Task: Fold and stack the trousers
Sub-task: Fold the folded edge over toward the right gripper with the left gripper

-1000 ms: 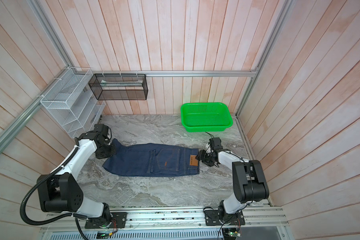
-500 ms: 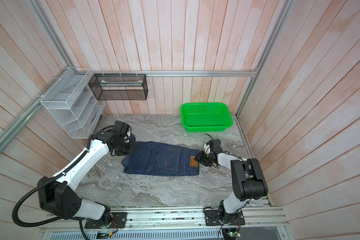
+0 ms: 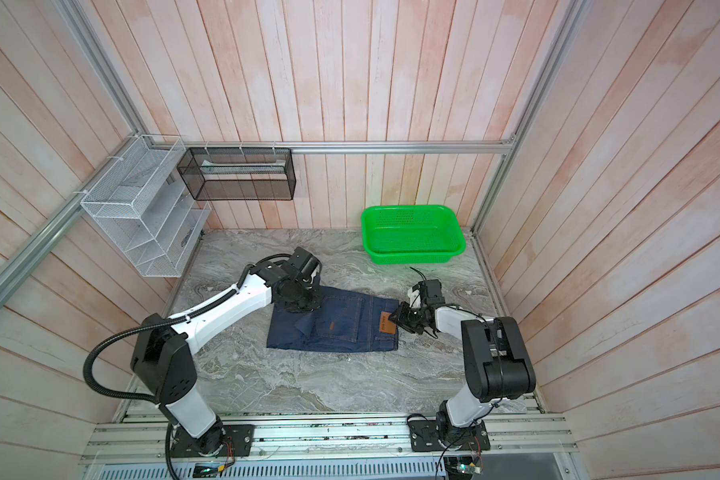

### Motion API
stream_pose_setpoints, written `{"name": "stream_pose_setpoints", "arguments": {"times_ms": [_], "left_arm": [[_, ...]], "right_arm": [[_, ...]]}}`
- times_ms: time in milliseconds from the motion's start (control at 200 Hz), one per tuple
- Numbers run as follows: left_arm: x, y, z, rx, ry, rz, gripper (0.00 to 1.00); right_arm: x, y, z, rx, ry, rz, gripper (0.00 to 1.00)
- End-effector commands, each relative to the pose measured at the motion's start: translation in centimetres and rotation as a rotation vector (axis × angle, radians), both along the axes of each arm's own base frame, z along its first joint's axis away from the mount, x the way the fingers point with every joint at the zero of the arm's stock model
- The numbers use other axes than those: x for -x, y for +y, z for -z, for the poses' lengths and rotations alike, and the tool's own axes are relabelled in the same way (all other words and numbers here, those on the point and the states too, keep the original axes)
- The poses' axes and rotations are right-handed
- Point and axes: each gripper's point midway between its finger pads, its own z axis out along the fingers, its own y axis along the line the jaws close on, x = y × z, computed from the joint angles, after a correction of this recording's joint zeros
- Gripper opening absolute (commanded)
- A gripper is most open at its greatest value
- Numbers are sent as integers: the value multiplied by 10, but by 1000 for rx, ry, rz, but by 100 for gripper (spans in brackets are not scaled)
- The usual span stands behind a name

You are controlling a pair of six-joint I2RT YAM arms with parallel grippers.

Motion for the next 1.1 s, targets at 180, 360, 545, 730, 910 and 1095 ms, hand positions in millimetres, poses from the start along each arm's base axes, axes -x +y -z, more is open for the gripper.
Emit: {"name": "stream_pose_setpoints", "arguments": {"times_ms": [180, 360, 545, 730, 910, 1095], "left_arm": [[3, -99, -18, 140, -30, 102, 0], [6, -127, -5, 152, -1, 128, 0], [8, -150, 10, 160, 28, 156, 0], [13, -170, 18, 166, 46, 189, 0], [15, -178, 29, 153, 63, 192, 0], [12, -185, 38, 149, 72, 189, 0]], "right_arm": [[19, -2, 22, 14, 85, -10, 34], [20, -1, 22, 6, 87, -9, 33], [22, -1, 24, 4, 91, -10, 33], [23, -1, 25, 1, 92, -9, 33], [23, 0, 24, -4, 89, -10, 33], [24, 1, 24, -9, 91, -13, 32]]}}
